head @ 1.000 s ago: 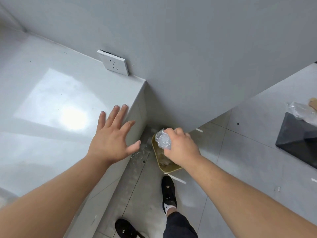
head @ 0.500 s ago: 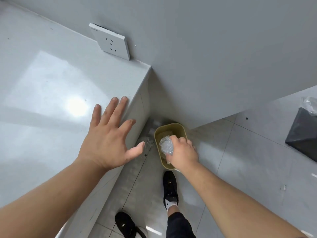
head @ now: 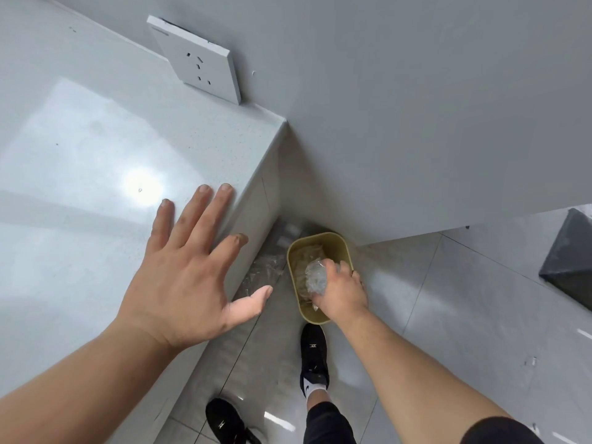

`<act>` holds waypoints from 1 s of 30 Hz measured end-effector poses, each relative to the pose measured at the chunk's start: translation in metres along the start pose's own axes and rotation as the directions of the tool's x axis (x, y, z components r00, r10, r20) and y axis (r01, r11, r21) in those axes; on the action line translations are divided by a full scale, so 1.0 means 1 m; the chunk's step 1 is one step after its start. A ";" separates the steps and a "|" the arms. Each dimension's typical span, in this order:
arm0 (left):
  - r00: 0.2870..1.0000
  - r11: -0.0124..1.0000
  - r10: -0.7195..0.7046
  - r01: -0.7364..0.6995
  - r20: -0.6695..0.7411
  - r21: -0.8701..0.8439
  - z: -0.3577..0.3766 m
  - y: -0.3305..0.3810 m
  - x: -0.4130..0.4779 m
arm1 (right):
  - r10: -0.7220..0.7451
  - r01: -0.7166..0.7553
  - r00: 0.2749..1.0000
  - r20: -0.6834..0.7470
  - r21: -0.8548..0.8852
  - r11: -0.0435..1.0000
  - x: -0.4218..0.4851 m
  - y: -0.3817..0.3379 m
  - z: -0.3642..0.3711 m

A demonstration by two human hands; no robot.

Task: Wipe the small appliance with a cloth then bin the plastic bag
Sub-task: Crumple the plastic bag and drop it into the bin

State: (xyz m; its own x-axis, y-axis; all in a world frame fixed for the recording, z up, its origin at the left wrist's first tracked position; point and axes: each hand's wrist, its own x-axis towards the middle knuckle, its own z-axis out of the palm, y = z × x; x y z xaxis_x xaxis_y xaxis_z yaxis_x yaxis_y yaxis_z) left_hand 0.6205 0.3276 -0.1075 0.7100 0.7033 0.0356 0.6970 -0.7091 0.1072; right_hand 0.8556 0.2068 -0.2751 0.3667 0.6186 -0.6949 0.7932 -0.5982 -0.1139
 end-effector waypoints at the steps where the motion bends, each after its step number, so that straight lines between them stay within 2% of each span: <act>1: 1.000 1.000 -0.002 0.002 0.002 0.000 -0.001 0.000 0.000 | 0.002 -0.002 1.000 0.005 -0.014 1.000 0.004 0.001 0.001; 18: 0.999 1.000 -0.014 0.014 0.029 -0.008 -0.008 0.006 0.002 | 0.058 -0.056 0.997 0.041 -0.050 0.997 0.023 0.008 0.024; 30: 0.998 1.000 -0.010 0.009 0.059 0.012 -0.007 0.004 0.001 | -0.009 0.021 0.992 0.129 -0.097 0.995 0.012 0.007 0.016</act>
State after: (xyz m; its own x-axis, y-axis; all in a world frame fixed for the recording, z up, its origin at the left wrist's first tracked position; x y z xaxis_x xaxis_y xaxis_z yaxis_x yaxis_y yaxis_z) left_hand 0.6235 0.3259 -0.1001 0.7079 0.7059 -0.0244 0.7045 -0.7032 0.0955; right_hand 0.8574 0.2018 -0.2952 0.2941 0.5530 -0.7795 0.8442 -0.5327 -0.0594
